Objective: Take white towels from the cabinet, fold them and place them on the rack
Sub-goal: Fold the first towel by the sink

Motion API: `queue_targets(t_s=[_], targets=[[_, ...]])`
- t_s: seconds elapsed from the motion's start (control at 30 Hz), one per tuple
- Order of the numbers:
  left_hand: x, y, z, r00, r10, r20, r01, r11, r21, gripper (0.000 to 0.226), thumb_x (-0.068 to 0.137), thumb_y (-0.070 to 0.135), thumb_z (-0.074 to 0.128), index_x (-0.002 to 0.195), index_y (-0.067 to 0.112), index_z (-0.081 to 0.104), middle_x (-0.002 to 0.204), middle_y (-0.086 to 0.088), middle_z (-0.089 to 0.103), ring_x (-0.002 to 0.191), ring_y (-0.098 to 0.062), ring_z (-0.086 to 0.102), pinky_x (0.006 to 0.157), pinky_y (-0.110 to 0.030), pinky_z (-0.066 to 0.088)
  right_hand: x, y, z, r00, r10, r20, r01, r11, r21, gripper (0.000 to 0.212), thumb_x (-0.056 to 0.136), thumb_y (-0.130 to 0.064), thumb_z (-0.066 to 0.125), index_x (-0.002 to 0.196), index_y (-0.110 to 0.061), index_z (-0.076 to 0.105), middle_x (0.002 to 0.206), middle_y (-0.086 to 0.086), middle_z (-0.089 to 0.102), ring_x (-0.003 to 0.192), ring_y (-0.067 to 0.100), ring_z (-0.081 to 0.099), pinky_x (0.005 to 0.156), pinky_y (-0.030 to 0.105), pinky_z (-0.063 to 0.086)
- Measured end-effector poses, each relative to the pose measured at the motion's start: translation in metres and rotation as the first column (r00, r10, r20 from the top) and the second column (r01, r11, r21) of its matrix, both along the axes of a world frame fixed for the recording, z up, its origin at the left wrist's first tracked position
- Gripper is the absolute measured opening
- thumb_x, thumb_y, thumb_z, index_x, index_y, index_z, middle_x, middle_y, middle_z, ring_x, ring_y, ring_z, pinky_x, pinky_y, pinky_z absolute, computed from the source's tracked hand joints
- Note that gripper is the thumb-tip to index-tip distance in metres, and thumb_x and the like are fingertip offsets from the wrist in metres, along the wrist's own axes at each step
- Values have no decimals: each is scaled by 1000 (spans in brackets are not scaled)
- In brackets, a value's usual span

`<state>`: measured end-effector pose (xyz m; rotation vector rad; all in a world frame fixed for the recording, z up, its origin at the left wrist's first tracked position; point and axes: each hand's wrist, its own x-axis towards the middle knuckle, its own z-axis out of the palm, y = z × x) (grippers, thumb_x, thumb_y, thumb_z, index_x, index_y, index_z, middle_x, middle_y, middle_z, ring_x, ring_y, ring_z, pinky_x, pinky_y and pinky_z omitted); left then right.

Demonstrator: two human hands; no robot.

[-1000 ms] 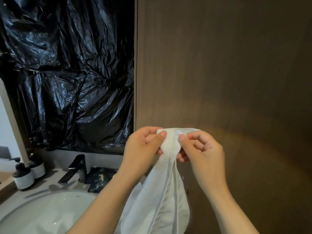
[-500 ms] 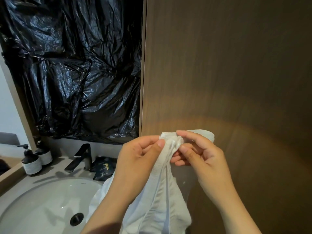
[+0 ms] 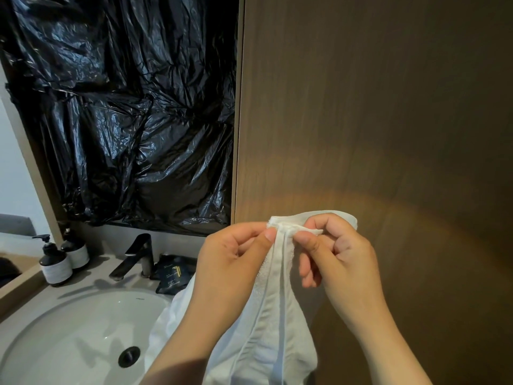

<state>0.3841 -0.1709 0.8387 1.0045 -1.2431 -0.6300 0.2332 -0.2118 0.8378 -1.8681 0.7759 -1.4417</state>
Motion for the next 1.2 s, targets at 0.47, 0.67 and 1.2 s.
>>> queue_targets(t_s=[0.47,0.67,1.2], targets=[[-1,2,-6,974,24,226,-10,998,-63,12,86,29,66,93,25,75,83,7,74,78,-9,70,70,-22,55,-2,-1,-2,997,-52,-48,49,998,-50,12,93,-37,57,83,-31,60,53,1,62,44,10,57,49,14,44],[-2,0,-6,926,97,365,-53,990,-129,32,90,38,58,84,9,68,71,-6,64,67,-20,60,63,-36,50,-2,-3,0,998,-39,-47,37,998,-48,11,94,-32,58,83,-30,60,52,1,61,43,10,55,49,14,44],[22,-13,12,946,212,244,-180,973,-146,28,87,36,52,86,13,69,81,-11,68,78,-29,61,69,-39,48,-69,-25,16,818,-278,-503,193,957,-215,28,86,-65,46,89,-39,54,63,-13,66,54,7,65,49,24,55]])
